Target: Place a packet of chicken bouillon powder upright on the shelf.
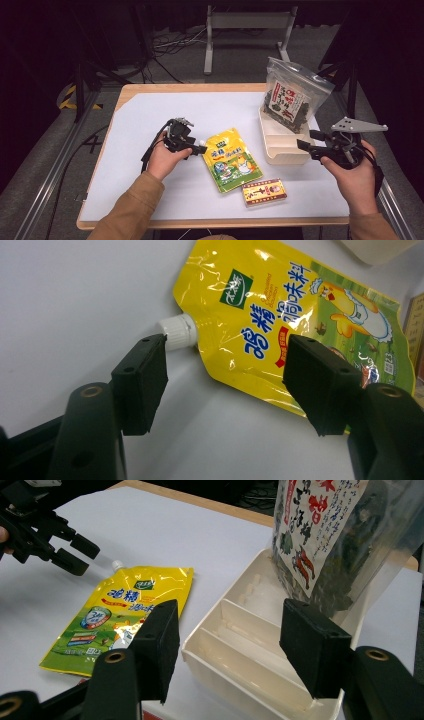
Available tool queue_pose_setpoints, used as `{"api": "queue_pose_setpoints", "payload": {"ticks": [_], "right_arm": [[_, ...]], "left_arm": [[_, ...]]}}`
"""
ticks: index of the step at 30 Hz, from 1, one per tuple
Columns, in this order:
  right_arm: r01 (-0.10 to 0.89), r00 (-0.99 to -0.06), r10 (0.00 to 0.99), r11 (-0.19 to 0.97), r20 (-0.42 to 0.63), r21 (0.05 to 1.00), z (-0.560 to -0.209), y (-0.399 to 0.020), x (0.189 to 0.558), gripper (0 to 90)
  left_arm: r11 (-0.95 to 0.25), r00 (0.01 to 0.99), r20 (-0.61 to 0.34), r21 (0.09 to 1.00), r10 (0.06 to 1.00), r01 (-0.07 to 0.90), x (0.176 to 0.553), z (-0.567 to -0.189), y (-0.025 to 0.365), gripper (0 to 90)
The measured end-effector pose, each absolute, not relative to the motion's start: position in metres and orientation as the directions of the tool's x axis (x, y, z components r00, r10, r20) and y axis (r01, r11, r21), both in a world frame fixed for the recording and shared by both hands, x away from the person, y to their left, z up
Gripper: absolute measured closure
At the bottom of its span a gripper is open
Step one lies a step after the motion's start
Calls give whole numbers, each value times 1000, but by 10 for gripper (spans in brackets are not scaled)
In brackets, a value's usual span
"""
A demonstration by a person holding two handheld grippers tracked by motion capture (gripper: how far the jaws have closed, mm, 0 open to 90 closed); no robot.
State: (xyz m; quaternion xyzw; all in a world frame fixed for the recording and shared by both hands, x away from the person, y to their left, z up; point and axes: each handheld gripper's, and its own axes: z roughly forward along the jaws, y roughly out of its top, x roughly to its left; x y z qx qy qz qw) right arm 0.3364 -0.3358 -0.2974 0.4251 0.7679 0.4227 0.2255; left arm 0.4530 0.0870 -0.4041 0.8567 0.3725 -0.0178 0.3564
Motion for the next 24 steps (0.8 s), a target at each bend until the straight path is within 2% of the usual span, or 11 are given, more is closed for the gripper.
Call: {"api": "queue_pose_setpoints", "payload": {"ticks": [11,24], "right_arm": [[467,-537,843,282,16,838,-301,-334,336,410],[477,-535,845,281,22,833,-307,-334,337,408]], "left_arm": [[-464,677,-386,513,627,722,457,-419,77,440],[-452,638,-424,462,643,763,464,-429,71,438]]}}
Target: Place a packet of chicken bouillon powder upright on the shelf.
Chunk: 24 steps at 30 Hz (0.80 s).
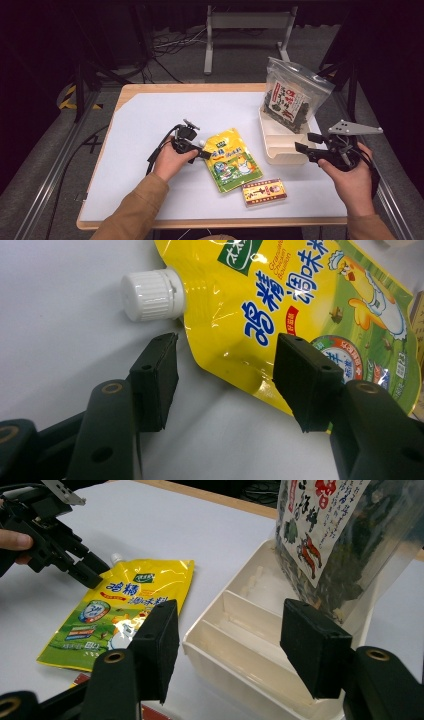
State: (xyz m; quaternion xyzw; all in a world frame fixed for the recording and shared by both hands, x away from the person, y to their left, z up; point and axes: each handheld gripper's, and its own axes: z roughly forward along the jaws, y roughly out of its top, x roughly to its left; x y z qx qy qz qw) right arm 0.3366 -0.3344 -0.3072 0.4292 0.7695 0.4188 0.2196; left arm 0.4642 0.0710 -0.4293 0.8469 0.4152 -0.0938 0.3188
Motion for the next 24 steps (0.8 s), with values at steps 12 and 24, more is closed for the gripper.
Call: {"api": "queue_pose_setpoints", "payload": {"ticks": [12,24], "right_arm": [[482,-538,842,273,36,832,-313,-335,338,405],[486,-532,846,257,50,835,-316,-341,336,405]], "left_arm": [[-458,632,-385,456,672,764,461,-427,62,472],[-419,605,-406,459,684,783,462,-429,64,533]]}}
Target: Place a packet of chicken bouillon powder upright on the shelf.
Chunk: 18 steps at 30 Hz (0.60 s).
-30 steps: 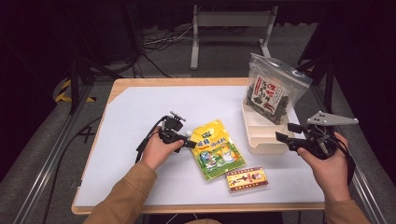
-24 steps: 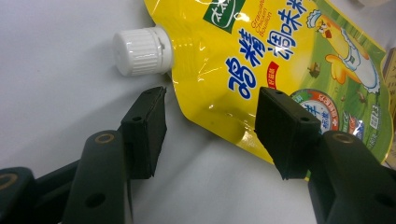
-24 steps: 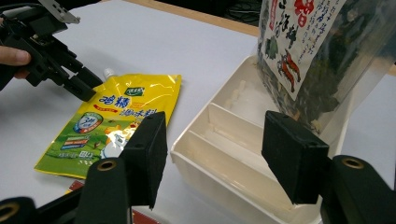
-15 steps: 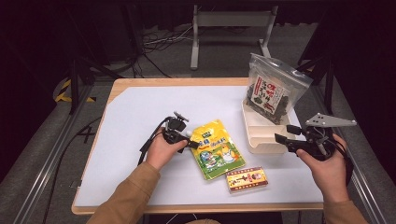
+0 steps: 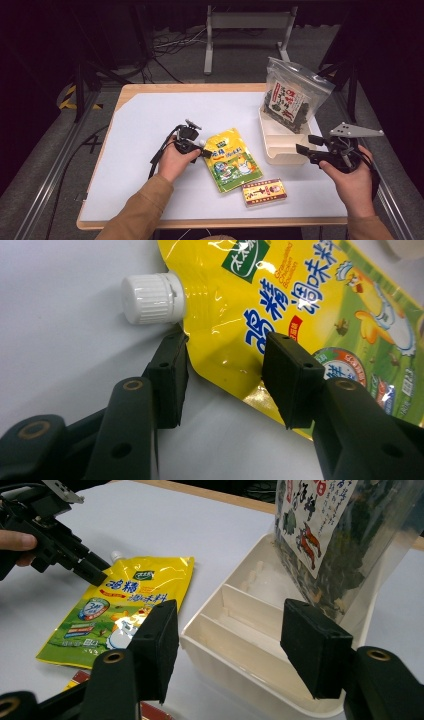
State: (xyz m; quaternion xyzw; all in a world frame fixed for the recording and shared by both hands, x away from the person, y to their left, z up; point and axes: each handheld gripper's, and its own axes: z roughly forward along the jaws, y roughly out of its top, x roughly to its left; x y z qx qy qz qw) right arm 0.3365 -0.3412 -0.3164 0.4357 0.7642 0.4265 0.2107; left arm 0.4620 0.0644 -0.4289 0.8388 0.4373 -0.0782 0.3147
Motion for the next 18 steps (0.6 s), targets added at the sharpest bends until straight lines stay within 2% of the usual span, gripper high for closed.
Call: {"api": "queue_pose_setpoints", "payload": {"ticks": [3,6,8,10,15,16,18], "right_arm": [[489,-529,847,254,53,835,-318,-342,336,405],[492,-528,847,252,56,833,-318,-342,337,405],[493,-530,846,250,59,833,-319,-342,338,406],[496,-530,846,248,64,832,-320,-341,338,405],[497,-533,843,246,68,832,-321,-342,339,406],[497,-533,843,243,72,833,-322,-342,340,405],[499,-533,843,240,76,833,-323,-343,340,406]], "left_arm": [[-408,589,-397,453,704,793,461,-428,61,527],[-414,583,-354,449,731,792,460,-427,58,597],[-423,582,-322,445,747,789,459,-426,57,675],[-422,578,-308,446,755,789,459,-426,55,707],[-393,559,-335,448,759,803,461,-427,57,763],[-381,554,-343,457,758,804,461,-427,59,832],[-376,553,-346,462,758,804,461,-427,59,858]]}}
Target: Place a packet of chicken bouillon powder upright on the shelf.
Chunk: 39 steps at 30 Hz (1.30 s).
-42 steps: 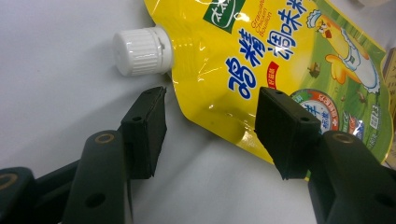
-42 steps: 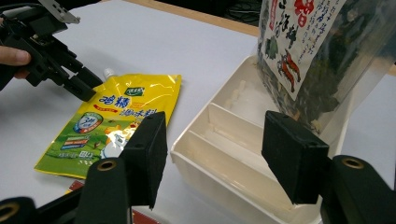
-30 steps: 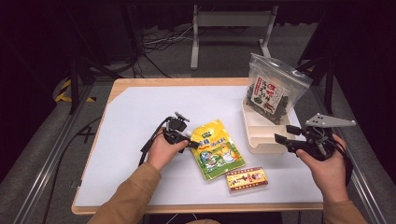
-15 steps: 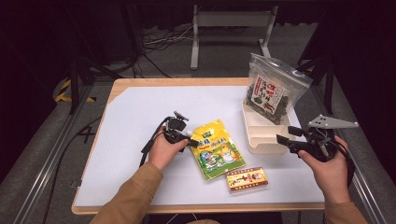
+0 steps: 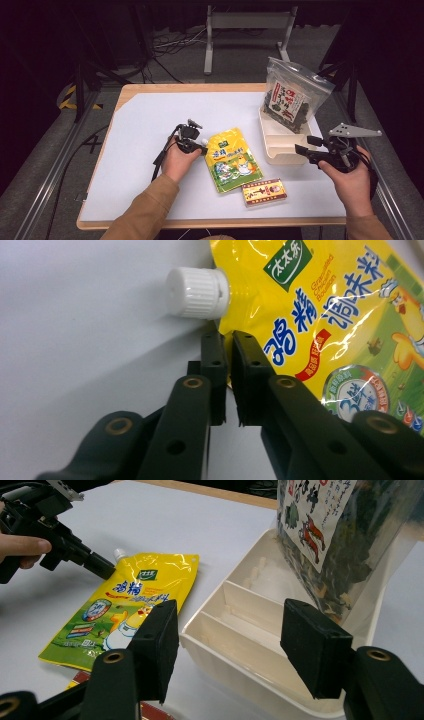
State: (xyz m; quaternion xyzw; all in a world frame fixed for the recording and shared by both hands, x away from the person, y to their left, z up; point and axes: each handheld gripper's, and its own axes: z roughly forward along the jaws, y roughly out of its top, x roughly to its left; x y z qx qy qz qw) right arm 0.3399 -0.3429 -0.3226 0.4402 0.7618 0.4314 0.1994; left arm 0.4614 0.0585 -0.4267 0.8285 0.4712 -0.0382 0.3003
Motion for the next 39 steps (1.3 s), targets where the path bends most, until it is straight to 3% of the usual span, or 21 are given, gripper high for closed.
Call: {"api": "queue_pose_setpoints", "payload": {"ticks": [8,23,33,39], "right_arm": [[501,-526,846,225,87,836,-325,-346,339,406],[486,-553,829,244,80,839,-323,-344,337,446],[473,-580,812,266,69,840,-320,-332,340,442],[474,-581,810,260,78,841,-321,-332,341,429]], "left_arm": [[-361,571,-343,512,746,779,459,-424,56,900],[-390,678,-187,697,710,601,440,-396,54,900],[-387,700,-200,714,685,583,436,-387,55,900],[-381,708,-258,697,658,608,436,-388,51,900]]}}
